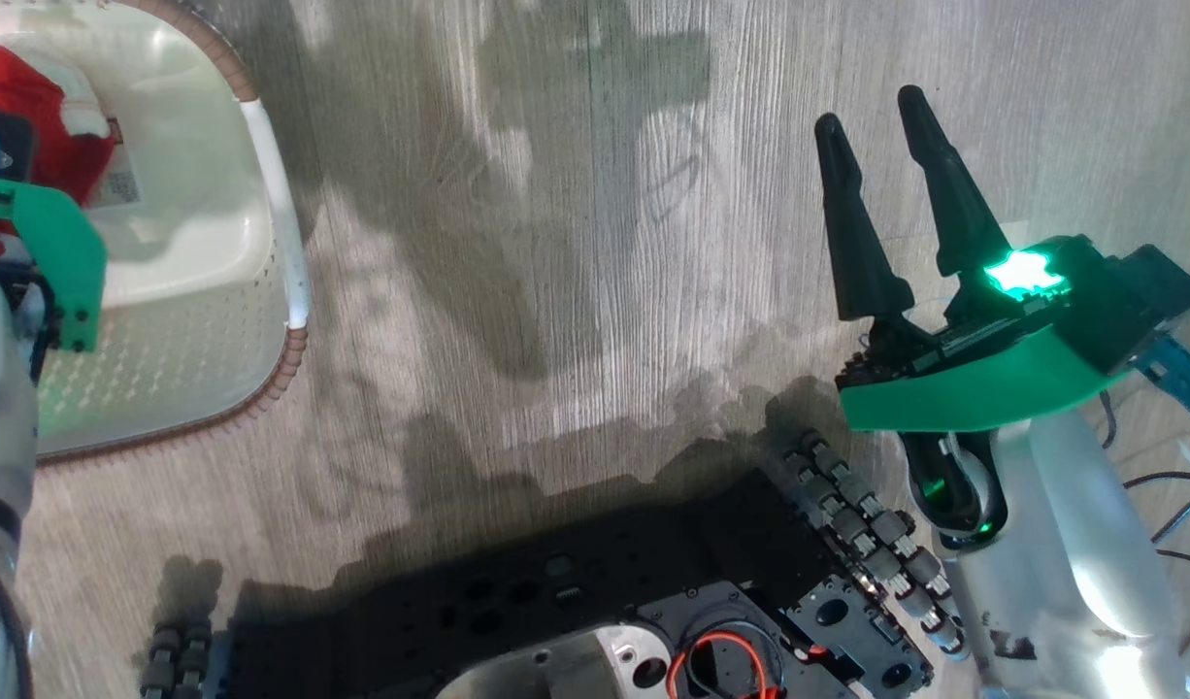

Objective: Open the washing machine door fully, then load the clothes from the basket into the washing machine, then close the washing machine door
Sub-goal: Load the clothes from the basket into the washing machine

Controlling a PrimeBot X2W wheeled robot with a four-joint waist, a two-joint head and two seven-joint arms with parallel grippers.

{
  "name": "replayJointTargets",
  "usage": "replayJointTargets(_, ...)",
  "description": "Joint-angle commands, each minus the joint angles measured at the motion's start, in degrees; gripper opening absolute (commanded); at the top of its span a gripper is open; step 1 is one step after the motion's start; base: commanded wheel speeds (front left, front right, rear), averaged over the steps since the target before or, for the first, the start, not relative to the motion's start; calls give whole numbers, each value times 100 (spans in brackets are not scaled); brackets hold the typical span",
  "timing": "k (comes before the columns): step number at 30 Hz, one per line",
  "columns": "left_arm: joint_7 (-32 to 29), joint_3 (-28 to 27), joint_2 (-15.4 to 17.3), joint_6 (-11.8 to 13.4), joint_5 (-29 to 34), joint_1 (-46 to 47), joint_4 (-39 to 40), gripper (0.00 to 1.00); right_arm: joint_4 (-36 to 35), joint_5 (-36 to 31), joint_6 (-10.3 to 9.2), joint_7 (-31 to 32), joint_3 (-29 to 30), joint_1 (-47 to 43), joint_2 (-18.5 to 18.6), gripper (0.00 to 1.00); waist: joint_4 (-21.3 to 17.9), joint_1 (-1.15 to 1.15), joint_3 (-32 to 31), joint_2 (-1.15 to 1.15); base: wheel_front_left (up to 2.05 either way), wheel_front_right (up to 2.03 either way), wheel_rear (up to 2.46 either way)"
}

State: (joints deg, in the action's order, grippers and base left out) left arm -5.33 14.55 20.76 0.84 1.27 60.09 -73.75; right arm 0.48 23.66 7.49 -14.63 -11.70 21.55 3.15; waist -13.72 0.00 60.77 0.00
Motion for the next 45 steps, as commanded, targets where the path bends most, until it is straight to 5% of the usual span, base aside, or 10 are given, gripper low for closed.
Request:
replayJointTargets(1, -48, -147, 176, -92, -101, -161, -17, 0, -160, -31, 0, -37, -128, -368, -27, 100, 4, 0, 0, 0, 0, 0, 0)
replayJointTargets(22, 462, -103, 259, -86, -370, -414, -20, 0, -31, 155, 0, -37, -226, 79, -27, 100, -144, 0, -477, 0, 0, 0, 0)
replayJointTargets(45, 1963, -148, -259, -6, -837, -1751, 97, 0, 502, -73, 0, -37, -270, -222, -27, 100, 244, 0, -2991, 0, 0, 0, 0)
